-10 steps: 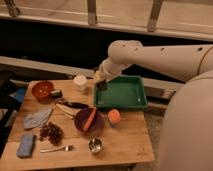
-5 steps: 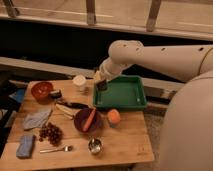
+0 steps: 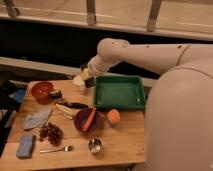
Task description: Wipe red bowl with eraser
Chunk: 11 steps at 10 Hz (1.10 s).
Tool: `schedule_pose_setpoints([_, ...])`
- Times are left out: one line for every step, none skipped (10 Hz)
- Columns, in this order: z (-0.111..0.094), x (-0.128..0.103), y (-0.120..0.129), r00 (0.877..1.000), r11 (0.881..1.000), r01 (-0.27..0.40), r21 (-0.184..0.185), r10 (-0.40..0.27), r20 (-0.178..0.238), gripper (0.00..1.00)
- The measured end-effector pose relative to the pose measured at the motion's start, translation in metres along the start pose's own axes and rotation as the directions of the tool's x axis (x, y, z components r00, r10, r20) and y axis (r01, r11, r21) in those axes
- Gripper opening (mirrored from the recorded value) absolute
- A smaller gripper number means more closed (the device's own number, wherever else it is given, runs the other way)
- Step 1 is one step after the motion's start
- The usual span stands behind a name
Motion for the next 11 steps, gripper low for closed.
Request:
schedule_pose_setpoints([0.012, -0.016, 0.017, 0.999, 0.999, 0.036, -0.024, -0.035, 0.011, 0.00])
schedule_pose_setpoints([0.023, -0.031, 0.035, 0.997, 0.996, 0.070, -0.049, -0.069, 0.019, 0.00])
schedule_pose_setpoints([0.034, -0.045, 0.055, 0.994, 0.992, 0.105, -0.074, -0.104, 0.026, 0.00])
schedule_pose_setpoints([0.044, -0.056, 0.076, 0.990, 0.985, 0.138, -0.100, -0.135, 0.032, 0.00])
schedule_pose_setpoints([0.052, -0.065, 0.094, 0.987, 0.980, 0.160, -0.122, -0.157, 0.038, 0.00])
schedule_pose_setpoints([0.058, -0.070, 0.116, 0.983, 0.972, 0.183, -0.146, -0.179, 0.044, 0.00])
schedule_pose_setpoints([0.058, -0.070, 0.115, 0.983, 0.972, 0.183, -0.145, -0.178, 0.044, 0.00])
schedule_pose_setpoints([0.057, -0.071, 0.113, 0.983, 0.973, 0.182, -0.142, -0.177, 0.046, 0.00])
schedule_pose_setpoints([0.059, -0.071, 0.116, 0.983, 0.972, 0.184, -0.146, -0.179, 0.044, 0.00])
schedule_pose_setpoints([0.058, -0.070, 0.115, 0.983, 0.972, 0.184, -0.145, -0.180, 0.043, 0.00])
schedule_pose_setpoints([0.058, -0.069, 0.112, 0.983, 0.973, 0.184, -0.140, -0.180, 0.040, 0.00])
